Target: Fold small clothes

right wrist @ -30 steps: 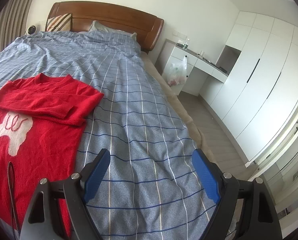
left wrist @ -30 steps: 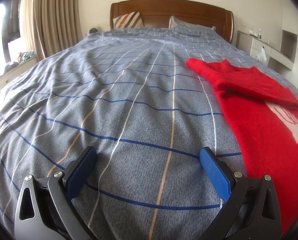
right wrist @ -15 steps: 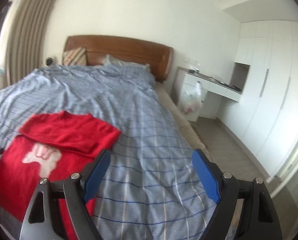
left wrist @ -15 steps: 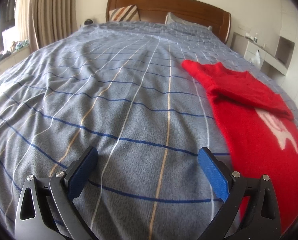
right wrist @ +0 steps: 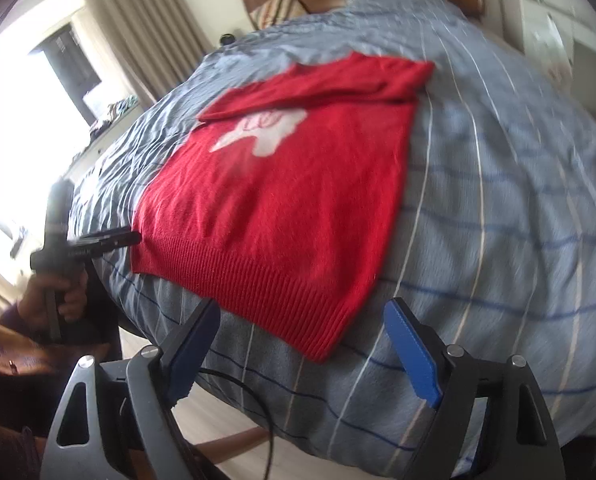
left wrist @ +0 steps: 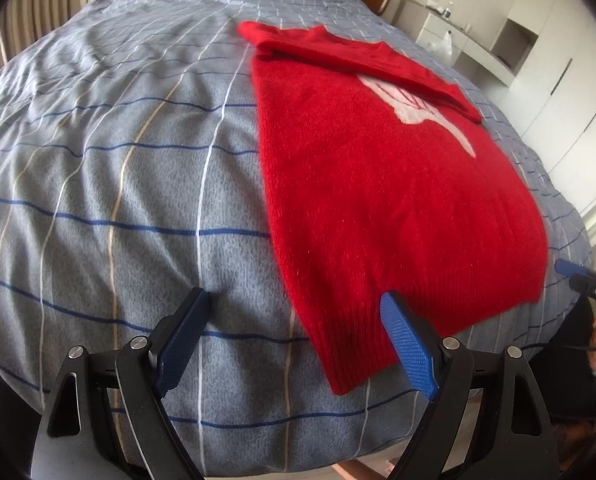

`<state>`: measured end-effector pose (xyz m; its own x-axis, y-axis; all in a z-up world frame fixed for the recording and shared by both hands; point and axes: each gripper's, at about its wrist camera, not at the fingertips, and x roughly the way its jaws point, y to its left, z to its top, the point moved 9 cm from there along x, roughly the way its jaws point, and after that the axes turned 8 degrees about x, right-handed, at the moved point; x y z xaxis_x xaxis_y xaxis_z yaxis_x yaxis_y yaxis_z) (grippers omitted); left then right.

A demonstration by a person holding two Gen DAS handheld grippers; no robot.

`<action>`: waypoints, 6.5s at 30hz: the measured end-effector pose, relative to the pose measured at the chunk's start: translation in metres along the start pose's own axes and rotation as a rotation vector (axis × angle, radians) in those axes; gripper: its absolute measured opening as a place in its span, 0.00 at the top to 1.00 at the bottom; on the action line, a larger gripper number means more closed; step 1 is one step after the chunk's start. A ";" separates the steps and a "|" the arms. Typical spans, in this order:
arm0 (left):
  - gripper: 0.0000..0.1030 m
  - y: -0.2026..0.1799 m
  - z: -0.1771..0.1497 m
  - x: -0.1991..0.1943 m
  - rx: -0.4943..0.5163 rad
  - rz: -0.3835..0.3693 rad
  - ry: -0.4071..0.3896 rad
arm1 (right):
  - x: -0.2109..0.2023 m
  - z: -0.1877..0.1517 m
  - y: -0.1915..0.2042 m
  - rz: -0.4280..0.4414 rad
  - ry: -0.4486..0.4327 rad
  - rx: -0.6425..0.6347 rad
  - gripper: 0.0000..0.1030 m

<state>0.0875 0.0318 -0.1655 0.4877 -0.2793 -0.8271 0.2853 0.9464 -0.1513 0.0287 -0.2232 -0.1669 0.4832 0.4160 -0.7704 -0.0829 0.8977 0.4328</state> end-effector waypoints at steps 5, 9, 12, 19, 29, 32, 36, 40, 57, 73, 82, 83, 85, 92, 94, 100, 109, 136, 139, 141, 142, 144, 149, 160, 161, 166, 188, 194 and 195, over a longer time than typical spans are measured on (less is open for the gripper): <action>0.31 -0.001 -0.008 0.003 -0.030 -0.022 0.028 | 0.011 0.000 -0.011 0.070 0.011 0.121 0.38; 0.46 -0.005 -0.013 0.006 -0.049 -0.044 0.046 | 0.037 -0.015 -0.013 0.064 0.142 0.140 0.60; 0.83 -0.008 -0.018 0.007 -0.076 -0.102 0.064 | 0.034 -0.014 -0.015 0.077 0.132 0.158 0.95; 0.98 -0.011 -0.018 -0.019 -0.178 -0.230 0.032 | -0.003 -0.006 -0.009 0.141 0.086 0.169 0.95; 0.98 0.017 0.116 -0.033 -0.263 -0.365 -0.207 | -0.022 0.123 -0.003 0.266 -0.197 0.216 0.95; 0.98 0.036 0.177 0.004 -0.278 -0.333 -0.223 | 0.000 0.187 -0.011 0.246 -0.261 0.198 0.95; 0.98 0.060 0.248 0.052 -0.281 -0.252 -0.221 | 0.045 0.268 -0.023 0.210 -0.288 0.224 0.95; 0.98 0.077 0.294 0.098 -0.286 -0.163 -0.186 | 0.096 0.329 -0.039 0.164 -0.281 0.265 0.95; 0.29 0.090 0.262 0.076 -0.170 0.045 -0.173 | 0.086 0.287 -0.013 -0.062 -0.241 -0.028 0.64; 0.17 0.012 0.131 -0.005 -0.008 0.118 -0.207 | -0.003 0.162 0.044 -0.515 -0.298 -0.212 0.47; 0.14 0.002 0.129 -0.027 0.038 0.163 -0.254 | -0.030 0.153 0.069 -0.574 -0.349 -0.265 0.46; 0.14 0.002 0.129 -0.026 0.039 0.168 -0.252 | -0.030 0.153 0.068 -0.577 -0.348 -0.266 0.46; 0.14 0.004 0.126 -0.021 0.043 0.180 -0.248 | -0.028 0.152 0.066 -0.576 -0.344 -0.263 0.46; 0.13 0.032 0.120 0.007 0.045 0.287 -0.226 | 0.004 0.137 0.034 -0.430 -0.352 -0.163 0.39; 0.12 0.041 0.119 0.016 0.043 0.313 -0.235 | 0.017 0.130 0.018 -0.418 -0.350 -0.129 0.39; 0.07 0.060 0.104 0.044 0.017 0.327 -0.238 | 0.045 0.116 -0.034 -0.394 -0.351 -0.019 0.39; 0.04 0.060 0.100 0.045 0.017 0.284 -0.283 | 0.053 0.112 -0.045 -0.353 -0.394 -0.002 0.28; 0.02 0.058 0.100 0.044 0.022 0.288 -0.281 | 0.052 0.111 -0.047 -0.323 -0.415 0.006 0.28; 0.02 0.058 0.100 0.044 0.022 0.288 -0.280 | 0.052 0.111 -0.047 -0.323 -0.415 0.005 0.28; 0.02 0.058 0.100 0.044 0.022 0.288 -0.280 | 0.052 0.110 -0.047 -0.323 -0.415 0.006 0.28; 0.02 0.058 0.100 0.044 0.022 0.288 -0.280 | 0.052 0.110 -0.047 -0.323 -0.415 0.005 0.28; 0.02 0.058 0.100 0.044 0.022 0.288 -0.280 | 0.052 0.110 -0.047 -0.323 -0.415 0.005 0.28; 0.02 0.058 0.100 0.044 0.023 0.288 -0.280 | 0.052 0.110 -0.047 -0.324 -0.415 0.005 0.28; 0.02 0.058 0.100 0.044 0.023 0.289 -0.280 | 0.052 0.110 -0.047 -0.323 -0.416 0.005 0.28; 0.02 0.057 0.099 0.044 0.023 0.290 -0.280 | 0.052 0.110 -0.047 -0.322 -0.417 0.005 0.28; 0.02 0.057 0.100 0.044 0.024 0.289 -0.280 | 0.052 0.110 -0.048 -0.321 -0.417 0.006 0.28; 0.02 0.091 0.109 0.004 -0.081 0.201 -0.387 | 0.051 0.256 -0.075 -0.014 -0.225 0.334 0.27; 0.02 0.096 0.105 0.010 -0.089 0.213 -0.365 | 0.118 0.261 -0.068 0.055 -0.113 0.406 0.27; 0.02 0.095 0.105 0.012 -0.082 0.215 -0.359 | 0.126 0.259 -0.066 0.037 -0.097 0.397 0.35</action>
<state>0.2072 0.1017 -0.1325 0.7892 -0.0988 -0.6061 0.0858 0.9950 -0.0505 0.3210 -0.2676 -0.1707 0.5675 0.4140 -0.7117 0.2321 0.7488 0.6208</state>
